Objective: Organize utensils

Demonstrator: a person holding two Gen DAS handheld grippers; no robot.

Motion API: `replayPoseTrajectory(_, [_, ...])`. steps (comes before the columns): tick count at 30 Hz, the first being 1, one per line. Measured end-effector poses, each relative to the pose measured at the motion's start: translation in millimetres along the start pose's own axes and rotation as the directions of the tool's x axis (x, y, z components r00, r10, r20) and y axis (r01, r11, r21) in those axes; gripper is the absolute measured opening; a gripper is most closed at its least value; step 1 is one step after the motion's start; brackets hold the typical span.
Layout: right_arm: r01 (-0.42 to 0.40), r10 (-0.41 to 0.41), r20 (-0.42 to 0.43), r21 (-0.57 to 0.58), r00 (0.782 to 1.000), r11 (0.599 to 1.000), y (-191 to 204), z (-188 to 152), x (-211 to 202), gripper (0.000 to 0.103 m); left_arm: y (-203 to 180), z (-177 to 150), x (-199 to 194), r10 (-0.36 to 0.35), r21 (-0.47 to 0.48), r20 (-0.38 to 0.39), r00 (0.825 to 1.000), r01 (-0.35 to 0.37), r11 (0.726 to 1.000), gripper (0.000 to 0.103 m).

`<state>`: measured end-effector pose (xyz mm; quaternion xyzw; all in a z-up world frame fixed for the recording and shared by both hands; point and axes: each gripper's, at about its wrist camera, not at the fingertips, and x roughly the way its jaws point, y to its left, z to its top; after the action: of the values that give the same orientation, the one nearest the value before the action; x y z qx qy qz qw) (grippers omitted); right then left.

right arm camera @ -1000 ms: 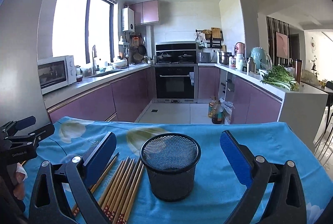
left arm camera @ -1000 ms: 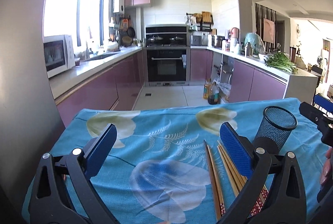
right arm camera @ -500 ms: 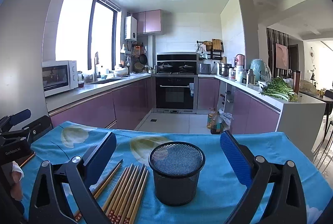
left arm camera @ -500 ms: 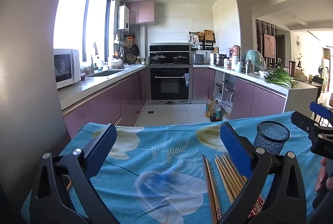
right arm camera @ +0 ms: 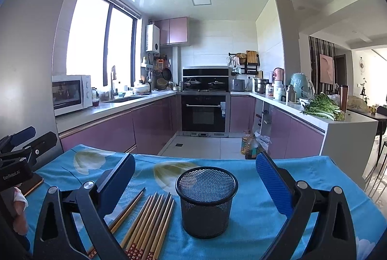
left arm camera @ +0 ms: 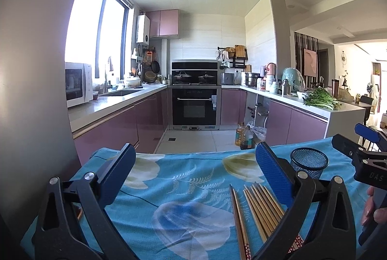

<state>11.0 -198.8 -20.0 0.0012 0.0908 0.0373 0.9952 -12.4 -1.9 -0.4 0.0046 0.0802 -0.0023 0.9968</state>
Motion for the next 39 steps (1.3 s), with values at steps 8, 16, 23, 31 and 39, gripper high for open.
replayPoseTrajectory(8, [0.003, -0.003, 0.022, -0.004, 1.0, 1.0, 1.9, -1.3, -7.5, 0.097, -3.9, 0.1, -7.9, -0.007, 0.008, 0.02, 1.0, 0.007, 1.0, 0.098])
replayPoseTrajectory(16, [0.004, -0.004, 0.025, 0.001, 1.0, 1.0, 0.9, -1.1, -11.7, 0.097, -5.9, -0.2, -11.5, -0.007, 0.015, 0.033, 0.999, 0.007, 1.0, 0.098])
replayPoseTrajectory(23, [0.005, -0.005, 0.033, 0.006, 0.999, 1.0, -0.6, 0.4, -14.1, 0.097, -6.2, 0.0, -13.2, -0.004, 0.017, 0.037, 0.999, 0.004, 1.0, 0.098])
replayPoseTrajectory(31, [0.006, -0.006, 0.036, 0.005, 0.999, 1.0, -0.2, 3.2, -15.1, 0.097, -6.3, 1.7, -15.0, -0.005, 0.012, 0.042, 0.999, 0.005, 1.0, 0.098])
replayPoseTrajectory(39, [0.006, -0.006, 0.036, 0.004, 0.999, 1.0, 2.1, 4.9, -13.3, 0.097, -5.8, 2.4, -15.9, -0.005, 0.012, 0.045, 0.999, 0.005, 1.0, 0.098])
